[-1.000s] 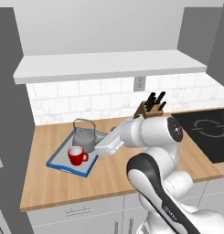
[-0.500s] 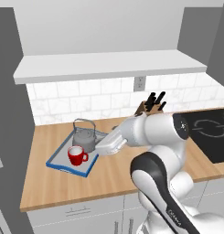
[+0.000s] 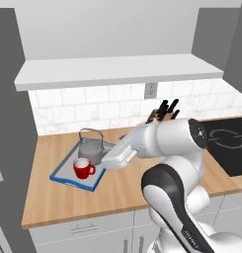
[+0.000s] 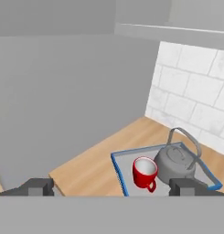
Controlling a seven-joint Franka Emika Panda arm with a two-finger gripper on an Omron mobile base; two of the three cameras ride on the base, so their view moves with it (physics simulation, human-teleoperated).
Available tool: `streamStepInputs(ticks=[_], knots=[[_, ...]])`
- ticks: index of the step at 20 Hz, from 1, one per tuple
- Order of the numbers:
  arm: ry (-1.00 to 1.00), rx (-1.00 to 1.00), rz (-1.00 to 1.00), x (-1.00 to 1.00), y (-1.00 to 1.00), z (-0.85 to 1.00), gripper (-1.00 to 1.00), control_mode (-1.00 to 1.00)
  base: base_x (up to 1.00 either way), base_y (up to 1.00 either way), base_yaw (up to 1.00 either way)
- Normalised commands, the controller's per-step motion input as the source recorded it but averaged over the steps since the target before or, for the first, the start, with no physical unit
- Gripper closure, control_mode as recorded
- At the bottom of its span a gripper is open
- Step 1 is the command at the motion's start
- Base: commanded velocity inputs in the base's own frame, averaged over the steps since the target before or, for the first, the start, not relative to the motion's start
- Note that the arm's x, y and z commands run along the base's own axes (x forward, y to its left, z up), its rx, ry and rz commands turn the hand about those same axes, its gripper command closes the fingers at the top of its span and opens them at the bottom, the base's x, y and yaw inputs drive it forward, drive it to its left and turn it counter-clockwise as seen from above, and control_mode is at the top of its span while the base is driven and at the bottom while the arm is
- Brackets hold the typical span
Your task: Pick the kettle from the counter and place it on the tray. Then pick the mug from the cabinet and place it on the tray. Then close the cabinet doors.
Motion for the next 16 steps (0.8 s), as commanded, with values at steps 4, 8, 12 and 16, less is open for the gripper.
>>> streamStepInputs(ticks=[4,8,12,16], knots=[[-0.26,-0.06,0.22,-0.27,0.2,0.27,-1.0,-1.0,0.0,0.0,0.0],[-0.36,-0.06,0.26,-0.28,0.32,0.29,-1.0,-1.0,0.0,0.0,0.0],[-0.41,-0.07,0.35,-0.36,0.42,0.33,-1.0,-1.0,0.0,0.0,0.0],[-0.4,-0.06,0.4,-0.42,0.43,0.35,-1.0,-1.0,0.0,0.0,0.0]])
